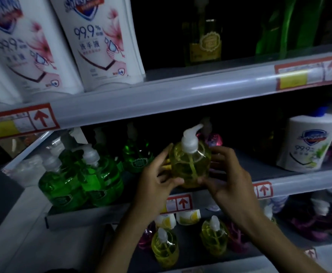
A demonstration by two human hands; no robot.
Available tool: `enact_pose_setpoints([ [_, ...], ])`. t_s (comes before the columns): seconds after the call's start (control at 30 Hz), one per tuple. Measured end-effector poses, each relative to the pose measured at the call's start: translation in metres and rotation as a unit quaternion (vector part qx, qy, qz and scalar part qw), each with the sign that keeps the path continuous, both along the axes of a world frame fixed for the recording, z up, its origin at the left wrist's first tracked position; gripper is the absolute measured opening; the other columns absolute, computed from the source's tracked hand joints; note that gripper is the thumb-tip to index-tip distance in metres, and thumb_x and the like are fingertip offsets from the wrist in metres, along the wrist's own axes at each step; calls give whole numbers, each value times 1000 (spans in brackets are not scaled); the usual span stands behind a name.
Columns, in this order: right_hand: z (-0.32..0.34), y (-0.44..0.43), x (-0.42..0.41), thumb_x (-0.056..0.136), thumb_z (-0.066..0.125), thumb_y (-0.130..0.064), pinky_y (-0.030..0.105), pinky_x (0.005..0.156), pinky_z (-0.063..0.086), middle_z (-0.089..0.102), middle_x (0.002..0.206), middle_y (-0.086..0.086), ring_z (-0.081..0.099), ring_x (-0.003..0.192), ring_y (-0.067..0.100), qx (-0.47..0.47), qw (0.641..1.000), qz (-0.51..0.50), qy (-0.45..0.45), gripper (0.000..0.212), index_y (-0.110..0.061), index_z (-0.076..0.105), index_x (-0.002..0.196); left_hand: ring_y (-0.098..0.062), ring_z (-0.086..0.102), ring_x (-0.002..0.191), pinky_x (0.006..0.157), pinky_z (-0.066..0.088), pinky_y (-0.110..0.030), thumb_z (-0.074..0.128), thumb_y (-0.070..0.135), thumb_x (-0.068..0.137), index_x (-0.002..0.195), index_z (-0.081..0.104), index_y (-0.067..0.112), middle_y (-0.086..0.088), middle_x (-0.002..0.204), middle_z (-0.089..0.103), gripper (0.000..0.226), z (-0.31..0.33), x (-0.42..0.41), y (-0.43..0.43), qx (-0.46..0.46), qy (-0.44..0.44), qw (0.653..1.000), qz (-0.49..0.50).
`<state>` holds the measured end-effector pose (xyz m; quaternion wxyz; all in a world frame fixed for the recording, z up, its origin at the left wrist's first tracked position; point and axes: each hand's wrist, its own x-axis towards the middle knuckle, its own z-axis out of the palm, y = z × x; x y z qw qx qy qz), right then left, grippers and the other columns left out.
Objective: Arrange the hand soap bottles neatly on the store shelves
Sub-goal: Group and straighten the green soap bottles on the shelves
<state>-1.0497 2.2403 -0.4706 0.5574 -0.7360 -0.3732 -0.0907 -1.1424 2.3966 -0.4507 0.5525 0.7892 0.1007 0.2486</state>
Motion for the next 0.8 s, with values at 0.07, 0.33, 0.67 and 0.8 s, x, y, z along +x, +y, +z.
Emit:
enact_pose_setpoints([
  [0.07, 15, -14, -13, 74, 83, -21, 9, 81, 48, 55, 115, -34, 60, 105, -6, 24, 999, -8, -38, 77, -61, 34, 119, 0, 58, 115, 86, 51, -19, 70, -9, 77, 128, 44, 55, 18, 126, 60, 85, 16, -7, -7, 22, -26, 999, -3],
  [0.33, 92, -44, -48, 61, 82, -28, 19, 83, 54, 64, 117, -15, 66, 104, 8, 182, 974, -44, -131, 80, -48, 47, 130, -7, 47, 130, 99, 40, -25, 70, 66, 60, 132, 51, 43, 26, 112, 65, 78, 103, -47, -36, 148, -67, 986, -42],
  [0.67, 209, -23, 11, 85, 71, -18, 20, 83, 53, 61, 108, -24, 61, 99, -5, 161, 965, -99, -182, 59, -36, 43, 134, 0, 47, 124, 100, 42, -23, 53, 24, 96, 146, 24, 43, 17, 137, 49, 61, 218, 28, -56, 247, -140, 958, 40],
  [0.8, 217, -18, 39, 87, 68, -19, 45, 86, 54, 67, 112, -3, 64, 103, 19, 56, 980, -132, -139, 59, -30, 43, 139, -17, 49, 124, 105, 41, -40, 54, 24, 95, 143, 35, 27, 2, 134, 52, 51, 221, 70, -45, 238, -49, 970, 28],
])
